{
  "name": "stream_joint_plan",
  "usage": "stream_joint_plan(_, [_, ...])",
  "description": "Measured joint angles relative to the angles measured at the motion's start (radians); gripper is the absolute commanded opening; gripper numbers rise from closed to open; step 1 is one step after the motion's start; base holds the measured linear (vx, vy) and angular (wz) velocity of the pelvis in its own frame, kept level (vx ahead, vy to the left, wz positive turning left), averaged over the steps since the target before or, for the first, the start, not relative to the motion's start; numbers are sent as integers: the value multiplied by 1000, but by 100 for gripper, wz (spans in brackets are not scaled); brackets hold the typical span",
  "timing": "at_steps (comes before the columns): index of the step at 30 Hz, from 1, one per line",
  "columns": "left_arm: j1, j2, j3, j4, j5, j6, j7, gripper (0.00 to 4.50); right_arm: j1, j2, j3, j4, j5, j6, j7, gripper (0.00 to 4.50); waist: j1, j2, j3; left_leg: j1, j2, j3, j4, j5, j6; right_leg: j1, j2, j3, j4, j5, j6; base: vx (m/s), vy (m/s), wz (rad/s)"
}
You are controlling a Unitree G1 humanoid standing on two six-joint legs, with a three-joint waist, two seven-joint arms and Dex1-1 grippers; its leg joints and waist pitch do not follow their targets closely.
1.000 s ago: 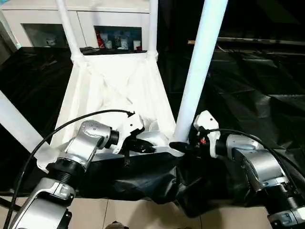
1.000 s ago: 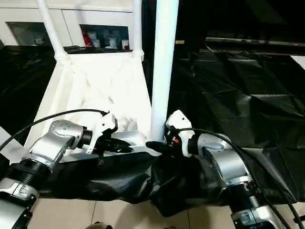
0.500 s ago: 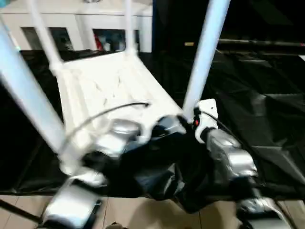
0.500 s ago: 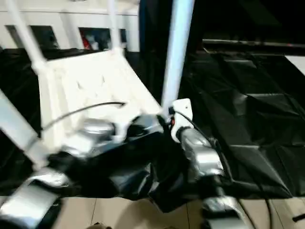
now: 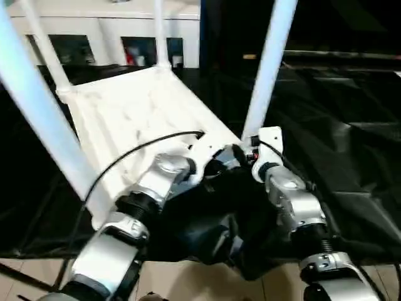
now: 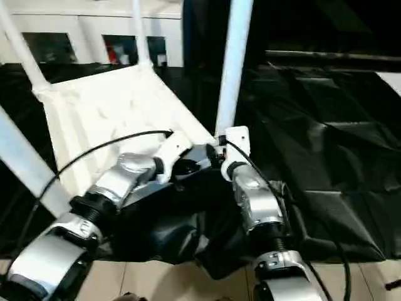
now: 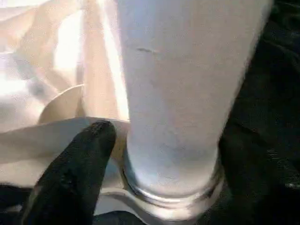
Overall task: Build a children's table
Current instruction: Rotate leg to tighten
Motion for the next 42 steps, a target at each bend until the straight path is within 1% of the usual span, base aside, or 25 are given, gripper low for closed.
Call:
stream_joint_plan(2, [6, 20, -6, -7, -2, -16, -43, 0, 3, -34, 24, -7, -7, 0, 54, 415, 3, 0, 0, 0, 0, 0, -1, 0, 0, -1, 0, 0, 0, 0, 0, 0, 0, 0])
stream_joint_plan(4, [16, 41, -11, -23, -6, -25, -93, 0, 24, -80, 50, -46, -13, 1, 139, 415, 8, 0, 0, -1, 0, 0, -2, 0, 0, -1, 0, 0, 0, 0, 0, 0, 0, 0])
stream_joint_plan(6, [28, 66, -14, -39, -9, -38, -141, 0, 39, -126, 80, -81, -13, 3, 231, 415, 9, 0, 0, -1, 0, 0, -2, 0, 0, -1, 0, 0, 0, 0, 0, 0, 0, 0])
stream_joint_plan(8, [45, 96, -18, -67, -17, -49, -205, 0, 75, -209, 130, -159, -7, 4, 363, 415, 13, 0, 0, -2, 0, 0, -1, 0, 0, -2, 0, 0, -1, -1, 0, 0, 0, 0])
stream_joint_plan(9, [67, 121, -19, -96, -30, -52, -261, 0, 101, -263, 152, -204, 10, 8, 450, 415, 12, 0, 0, -2, 0, 0, -1, 0, 0, -1, 0, 0, -1, -1, 0, 0, 0, 0])
stream_joint_plan(11, [78, 154, -17, -106, -47, -57, -304, 0, 117, -291, 153, -217, 15, 17, 503, 415, 10, 0, 1, -2, 0, 1, -1, 0, 0, -2, 0, 0, -1, -2, 0, 0, 0, 0])
stream_joint_plan(15, [96, 169, -18, -137, -54, -55, -349, 0, 124, -304, 170, -238, 29, 27, 567, 415, 9, -1, 1, -3, 0, 1, -1, 0, 0, -3, 0, 0, -1, -2, 0, 0, 0, 0])
stream_joint_plan(17, [112, 183, -21, -162, -56, -54, -384, 0, 135, -323, 171, -259, 50, 31, 609, 415, 13, -1, 1, -3, 1, 1, -1, 0, 0, -3, 0, 0, -1, -2, 1, 0, 0, 0])
stream_joint_plan(21, [129, 196, -21, -189, -60, -50, -408, 0, 138, -329, 168, -282, 89, 50, 654, 415, 13, -1, 1, -3, 1, 1, -1, 0, 0, -3, 0, 0, -1, -3, 0, 0, 0, 0])
stream_joint_plan(22, [133, 199, -21, -196, -61, -48, -412, 0, 138, -332, 168, -287, 96, 53, 663, 400, 13, -1, 1, -3, 1, 1, -1, 0, 0, -3, 0, 0, -1, -3, 0, 0, 0, 0])
stream_joint_plan(23, [138, 202, -21, -203, -62, -47, -414, 0, 138, -331, 168, -295, 100, 54, 669, 400, 13, -1, 1, -3, 1, 1, -1, 0, 0, -3, 0, 0, -1, -3, 0, 0, 0, 0])
stream_joint_plan(24, [140, 203, -21, -207, -64, -46, -417, 0, 138, -330, 168, -304, 101, 54, 675, 380, 13, -1, 1, -3, 1, 1, -1, 0, 0, -3, 0, 0, -1, -3, 0, 0, 0, 0])
stream_joint_plan(26, [143, 203, -22, -214, -64, -40, -423, 0, 138, -330, 168, -306, 102, 54, 678, 378, 13, -1, 1, -3, 1, 1, -1, 0, 0, -3, 0, 0, -1, -3, 0, 0, 0, 0])
stream_joint_plan(28, [146, 204, -22, -218, -64, -36, -431, 0, 138, -328, 168, -306, 102, 54, 678, 349, 12, -1, 1, -3, 1, 1, -1, 0, 0, -3, 0, 0, -1, -3, 0, 0, 0, 0])
stream_joint_plan(29, [146, 204, -22, -220, -64, -35, -434, 0, 138, -325, 168, -305, 102, 54, 678, 349, 12, -1, 1, -3, 1, 1, -1, 0, 0, -3, 0, 0, -1, -3, 0, 0, 0, 0])
stream_joint_plan(30, [147, 204, -22, -221, -64, -34, -436, 0, 138, -323, 168, -305, 102, 54, 678, 332, 12, -1, 1, -3, 1, 1, -1, 0, 0, -3, 0, 0, -1, -3, 0, 0, 0, 0])
stream_joint_plan(33, [150, 204, -22, -228, -64, -28, -440, 0, 138, -321, 162, -303, 102, 56, 675, 306, 13, -1, 1, -3, 1, 1, 0, 0, 0, -3, 0, 0, -1, -3, 0, 0, 0, 0])
stream_joint_plan(34, [152, 204, -22, -231, -64, -27, -440, 0, 138, -321, 162, -303, 103, 58, 675, 306, 13, -1, 1, -3, 1, 1, 0, 0, 0, -3, 0, 0, -1, -3, 0, 0, 0, 0])
stream_joint_plan(38, [153, 204, -22, -235, -64, -20, -441, 0, 138, -322, 156, -303, 105, 65, 673, 273, 13, -1, 1, -3, 0, 1, 0, 0, 0, -3, 0, 0, -1, -3, 1, 0, 0, 0])
stream_joint_plan(39, [154, 204, -22, -238, -64, -17, -441, 0, 138, -322, 155, -303, 105, 66, 673, 253, 13, -1, 1, -3, 0, 1, 0, 0, 0, -3, 0, 0, -1, -3, 1, 0, 0, 0])
stream_joint_plan(42, [156, 204, -22, -241, -64, -17, -442, 0, 138, -322, 153, -303, 105, 66, 673, 243, 13, -1, 1, -3, 0, 1, 0, 0, 0, -3, 0, 0, -1, -3, 1, 0, 0, 0])
